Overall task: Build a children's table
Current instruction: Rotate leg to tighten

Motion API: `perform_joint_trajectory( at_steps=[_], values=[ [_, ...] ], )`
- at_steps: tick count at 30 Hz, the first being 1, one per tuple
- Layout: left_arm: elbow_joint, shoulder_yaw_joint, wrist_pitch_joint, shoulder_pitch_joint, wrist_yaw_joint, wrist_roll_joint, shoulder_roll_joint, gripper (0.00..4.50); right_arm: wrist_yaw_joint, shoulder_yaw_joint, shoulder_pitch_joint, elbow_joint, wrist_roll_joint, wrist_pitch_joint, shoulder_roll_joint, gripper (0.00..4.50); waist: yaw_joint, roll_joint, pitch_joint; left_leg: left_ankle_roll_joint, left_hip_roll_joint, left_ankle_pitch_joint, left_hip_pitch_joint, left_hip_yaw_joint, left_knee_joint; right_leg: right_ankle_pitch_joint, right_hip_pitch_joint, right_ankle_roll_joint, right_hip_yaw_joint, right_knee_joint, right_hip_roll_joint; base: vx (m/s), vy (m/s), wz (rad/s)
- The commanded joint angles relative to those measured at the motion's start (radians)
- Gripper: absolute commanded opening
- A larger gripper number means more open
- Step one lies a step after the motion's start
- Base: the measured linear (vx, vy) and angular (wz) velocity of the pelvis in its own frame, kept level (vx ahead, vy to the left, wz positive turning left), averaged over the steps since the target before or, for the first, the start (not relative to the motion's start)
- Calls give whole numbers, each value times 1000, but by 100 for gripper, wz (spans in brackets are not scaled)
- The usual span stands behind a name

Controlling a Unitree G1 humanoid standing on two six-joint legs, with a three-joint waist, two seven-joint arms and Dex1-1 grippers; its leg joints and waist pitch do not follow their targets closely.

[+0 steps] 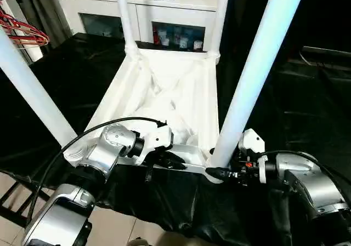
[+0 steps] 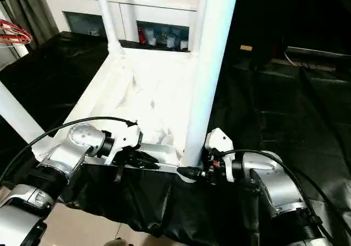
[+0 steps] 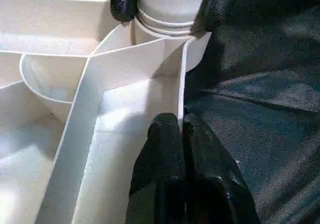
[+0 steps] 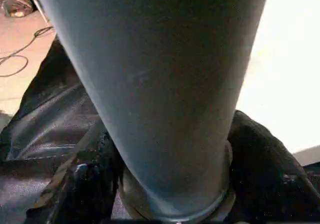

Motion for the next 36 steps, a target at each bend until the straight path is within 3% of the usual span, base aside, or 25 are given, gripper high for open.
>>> perform_joint_trajectory(
  at_steps=[1, 4, 7, 10, 11, 12, 15, 16, 19, 20, 21, 24, 28, 36],
  values=[
    [3, 25, 7, -27, 75, -12, -13, 0, 46, 71, 24, -48, 32, 5, 44, 267, -3, -6, -55, 51, 24, -193, -1, -1, -59, -124, 54, -215, 39, -68, -51, 0, 0, 0],
    [8, 45, 33, -22, 189, 6, -42, 0, -107, 18, 0, 21, 4, -24, 117, 264, -6, -8, -52, 45, 23, -200, -3, -2, -62, -138, 52, -213, 38, -69, -51, 0, 0, 0],
    [3, 50, 44, -16, 239, 13, -62, 0, -210, -3, -19, 67, -24, -22, 160, 260, -14, -10, -48, 20, 22, -242, 1, -3, -69, -251, 50, -185, 40, -82, -55, 0, 0, 0],
    [-31, 45, 72, 9, 299, 19, -109, 0, -376, -24, -48, 149, -74, -53, 233, 259, -36, -12, -44, -5, 18, -272, -3, -10, -77, -359, 52, -146, 36, -93, -57, 0, 0, 0],
    [-31, 45, 72, 9, 299, 19, -109, 0, -376, -24, -48, 149, -74, -53, 233, 259, -38, -12, -44, -2, 18, -269, -4, -10, -77, -360, 51, -141, 37, -93, -57, 0, 0, 0],
    [-43, 42, 89, 17, 346, 30, -138, 0, -451, -23, -65, 192, -110, -65, 263, 259, -41, -2, -46, -4, 19, -268, -1, -9, -76, -345, 48, -144, 39, -93, -57, 0, 0, 0],
    [-47, 33, 99, 20, 407, 48, -171, 0, -578, -40, -98, 257, -147, -63, 309, 259, -55, -7, -46, 0, 15, -257, -1, -7, -74, -310, 48, -156, 39, -91, -52, 0, 0, 0],
    [-55, 29, 109, 25, 426, 49, -190, 0, -631, -38, -112, 287, -169, -91, 331, 259, -56, -1, -46, 1, 16, -254, -1, -7, -74, -304, 47, -158, 39, -92, -52, 0, 0, 0],
    [-73, 15, 124, 32, 453, 57, -219, 0, -704, -41, -141, 344, -192, -146, 377, 259, -61, -3, -48, 6, 14, -238, -1, -4, -71, -266, 47, -165, 39, -89, -50, 0, 0, 0],
    [-73, 15, 124, 32, 453, 57, -219, 0, -704, -41, -141, 344, -192, -146, 377, 259, -63, -2, -49, 12, 13, -236, -4, -5, -71, -253, 49, -168, 40, -88, -49, 0, 0, 0],
    [-76, 11, 125, 33, 453, 60, -220, 0, -709, -47, -147, 356, -187, -154, 386, 313, -63, -1, -50, 15, 13, -232, -4, -5, -70, -247, 50, -168, 39, -87, -49, 0, 0, 0],
    [-91, 16, 127, 39, 440, 56, -211, 0, -647, -69, -147, 346, -139, -135, 389, 327, -64, 0, -49, 31, 16, -245, -3, -5, -71, -236, 50, -174, 39, -87, -48, 0, 0, 0],
    [-101, 17, 128, 47, 410, 42, -192, 0, -590, -45, -139, 334, -152, -160, 356, 369, -64, 2, -50, 33, 16, -243, -3, -5, -71, -222, 50, -178, 39, -86, -48, 0, 0, 0],
    [-123, 11, 118, 61, 302, 19, -132, 0, -364, -8, -80, 218, -86, -161, 268, 369, -56, 0, -54, 77, 18, -192, -7, -1, -62, -97, 55, -219, 39, -74, -46, 0, 0, 0]
  ],
)
